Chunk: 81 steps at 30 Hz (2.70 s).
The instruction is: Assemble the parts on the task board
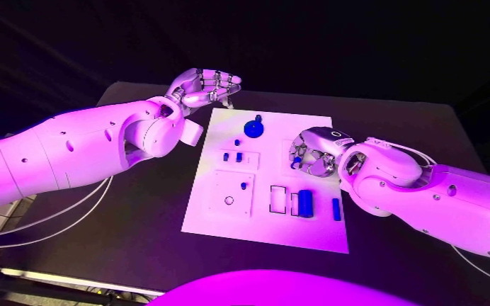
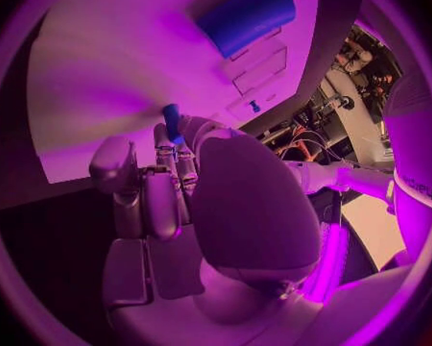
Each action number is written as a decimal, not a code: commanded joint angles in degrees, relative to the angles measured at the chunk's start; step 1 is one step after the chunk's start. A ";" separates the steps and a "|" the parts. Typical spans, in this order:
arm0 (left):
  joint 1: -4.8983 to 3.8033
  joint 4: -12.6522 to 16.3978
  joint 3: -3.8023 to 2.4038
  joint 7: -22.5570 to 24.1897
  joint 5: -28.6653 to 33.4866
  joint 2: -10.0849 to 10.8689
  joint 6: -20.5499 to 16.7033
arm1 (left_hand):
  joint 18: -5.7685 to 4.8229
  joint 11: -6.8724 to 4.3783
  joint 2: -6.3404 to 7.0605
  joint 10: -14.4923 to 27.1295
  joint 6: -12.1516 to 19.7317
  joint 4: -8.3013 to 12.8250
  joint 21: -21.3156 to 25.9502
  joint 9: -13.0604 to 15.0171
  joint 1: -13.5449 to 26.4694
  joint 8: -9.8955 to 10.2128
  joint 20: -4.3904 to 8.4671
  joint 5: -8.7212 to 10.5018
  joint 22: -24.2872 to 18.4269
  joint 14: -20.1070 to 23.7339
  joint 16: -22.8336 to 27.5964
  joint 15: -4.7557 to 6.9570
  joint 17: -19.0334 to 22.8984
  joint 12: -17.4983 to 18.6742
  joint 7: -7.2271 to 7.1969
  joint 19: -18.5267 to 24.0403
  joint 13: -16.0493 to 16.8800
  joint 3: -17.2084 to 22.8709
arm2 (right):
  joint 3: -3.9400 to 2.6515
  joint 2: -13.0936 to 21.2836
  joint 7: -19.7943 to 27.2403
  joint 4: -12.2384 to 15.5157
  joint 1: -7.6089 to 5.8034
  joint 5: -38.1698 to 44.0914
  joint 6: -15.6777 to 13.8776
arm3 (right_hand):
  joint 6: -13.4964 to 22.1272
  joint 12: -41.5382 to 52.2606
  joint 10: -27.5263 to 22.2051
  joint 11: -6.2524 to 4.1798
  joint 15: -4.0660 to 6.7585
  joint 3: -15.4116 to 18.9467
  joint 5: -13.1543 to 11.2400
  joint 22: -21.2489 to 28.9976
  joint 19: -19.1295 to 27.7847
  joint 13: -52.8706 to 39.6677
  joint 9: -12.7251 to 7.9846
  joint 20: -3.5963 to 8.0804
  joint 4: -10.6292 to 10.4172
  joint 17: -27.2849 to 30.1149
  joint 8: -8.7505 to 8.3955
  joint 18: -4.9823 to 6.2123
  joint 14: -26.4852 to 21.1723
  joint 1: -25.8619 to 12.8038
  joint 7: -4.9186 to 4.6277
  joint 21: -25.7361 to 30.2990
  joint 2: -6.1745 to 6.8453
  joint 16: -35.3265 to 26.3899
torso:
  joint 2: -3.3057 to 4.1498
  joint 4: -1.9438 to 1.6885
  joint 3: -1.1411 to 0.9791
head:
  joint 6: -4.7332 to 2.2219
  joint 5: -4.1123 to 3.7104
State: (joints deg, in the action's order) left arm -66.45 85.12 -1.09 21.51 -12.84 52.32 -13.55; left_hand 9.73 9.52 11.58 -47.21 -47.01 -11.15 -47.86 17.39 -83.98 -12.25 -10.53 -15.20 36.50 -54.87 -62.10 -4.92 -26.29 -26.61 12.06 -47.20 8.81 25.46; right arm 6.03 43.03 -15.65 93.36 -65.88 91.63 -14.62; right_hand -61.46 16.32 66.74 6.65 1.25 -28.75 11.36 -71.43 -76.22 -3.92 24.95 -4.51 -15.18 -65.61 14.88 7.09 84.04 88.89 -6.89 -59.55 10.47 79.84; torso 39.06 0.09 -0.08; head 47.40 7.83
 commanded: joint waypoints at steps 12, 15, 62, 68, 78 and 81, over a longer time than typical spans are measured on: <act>-0.03 -0.20 -0.03 0.11 0.19 -0.26 0.63 | 0.72 -0.11 -0.04 0.41 0.33 0.04 -0.21 -0.03 -0.10 0.25 -0.10 -0.25 0.10 0.01 0.39 -0.23 0.10 0.08 0.90 -0.37 -0.11 0.22 | -0.09 0.89 0.80 2.63 0.01 1.47 -4.56 | 0.46 -0.45 5.13 -3.98 0.46 -8.61 0.08 -1.08 -0.06 -2.98 1.00 0.36 7.00 -0.37 0.97 -0.89 1.50 -2.57 -0.02 -1.03 0.28 0.53 | -0.05 0.00 0.05 | -0.24 0.00; -0.03 -0.32 -0.03 0.10 0.19 -0.35 0.64 | 0.73 -0.10 -0.07 0.42 0.34 0.03 -0.22 -0.03 -0.10 0.25 -0.10 -0.25 0.11 0.00 0.39 -0.23 0.11 0.06 0.91 -0.37 -0.12 0.24 | -0.43 1.41 0.98 4.12 -0.47 1.11 -5.17 | 0.45 -0.46 5.16 -3.99 0.47 -8.69 0.07 -1.13 -0.08 -3.01 1.04 0.36 7.07 -0.43 1.00 -0.90 1.51 -2.62 -0.01 -1.08 0.32 0.56 | -0.06 0.02 0.06 | -0.28 0.06; -0.01 -0.82 -0.01 -0.04 0.19 -1.96 1.06 | 0.73 -0.10 -0.07 0.42 0.34 0.03 -0.22 -0.03 -0.10 0.25 -0.10 -0.25 0.11 0.00 0.39 -0.23 0.11 0.06 0.91 -0.37 -0.12 0.24 | 0.61 -14.53 6.43 0.90 6.87 1.30 -5.43 | 0.58 -0.75 5.21 -3.94 0.49 -9.41 0.02 -0.84 0.38 -3.19 1.32 0.40 7.89 -0.05 1.20 -0.69 1.43 -3.07 -0.10 -0.23 0.63 0.41 | 0.01 0.04 -0.04 | 0.61 3.01; -0.01 -0.82 -0.01 -0.06 0.19 -1.92 1.05 | 0.73 -0.10 -0.07 0.42 0.34 0.03 -0.22 -0.03 -0.10 0.25 -0.10 -0.25 0.11 0.00 0.39 -0.23 0.11 0.06 0.91 -0.37 -0.12 0.24 | 0.71 -14.52 6.15 0.68 6.99 1.64 -4.66 | 0.60 -0.77 5.20 -3.93 0.48 -9.46 0.01 -0.89 0.36 -3.21 1.34 0.40 7.96 -0.02 1.21 -0.71 1.42 -3.12 -0.11 -0.29 0.62 0.39 | 0.01 0.00 -0.07 | 0.74 3.09; -0.01 -0.80 -0.01 -0.02 0.19 -1.85 0.96 | 0.73 -0.10 -0.07 0.42 0.34 0.03 -0.22 -0.03 -0.10 0.25 -0.10 -0.25 0.11 0.00 0.39 -0.23 0.11 0.06 0.91 -0.37 -0.12 0.24 | 0.76 -14.31 5.60 0.62 7.03 2.54 -2.50 | 0.61 -0.81 5.21 -3.92 0.46 -9.51 -0.01 -0.85 0.43 -3.24 1.38 0.40 8.07 0.02 1.24 -0.69 1.41 -3.21 -0.12 -0.17 0.66 0.37 | -0.01 0.04 -0.04 | 0.98 3.17; -0.02 -0.80 -0.01 -0.02 0.19 -1.84 0.95 | 0.73 -0.10 -0.07 0.42 0.34 0.03 -0.22 -0.03 -0.10 0.25 -0.10 -0.25 0.11 0.00 0.39 -0.23 0.11 0.06 0.91 -0.37 -0.12 0.24 | 0.78 -14.31 5.37 0.50 7.04 2.99 -2.08 | 0.61 -0.81 5.21 -3.92 0.46 -9.51 -0.01 -0.85 0.43 -3.24 1.38 0.40 8.07 0.02 1.24 -0.69 1.41 -3.21 -0.12 -0.17 0.66 0.37 | -0.01 0.04 -0.02 | 0.99 3.17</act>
State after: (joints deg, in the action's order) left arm -66.44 84.22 -1.07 21.17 -12.84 50.54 -13.41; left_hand 9.72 9.52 11.58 -47.21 -47.01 -11.15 -47.86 17.39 -83.98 -12.25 -10.53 -15.20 36.51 -54.88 -62.11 -4.92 -26.25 -26.61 12.06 -47.20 8.77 25.46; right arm 6.80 28.72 -10.21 93.88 -58.90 93.22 -18.67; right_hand -61.17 15.38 67.26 7.16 1.21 -32.60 11.17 -72.36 -76.02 -7.06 26.27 -4.32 -12.86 -65.59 15.94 7.09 84.05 85.89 -6.75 -60.01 11.69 80.12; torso 39.05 0.12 -0.12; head 48.37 11.00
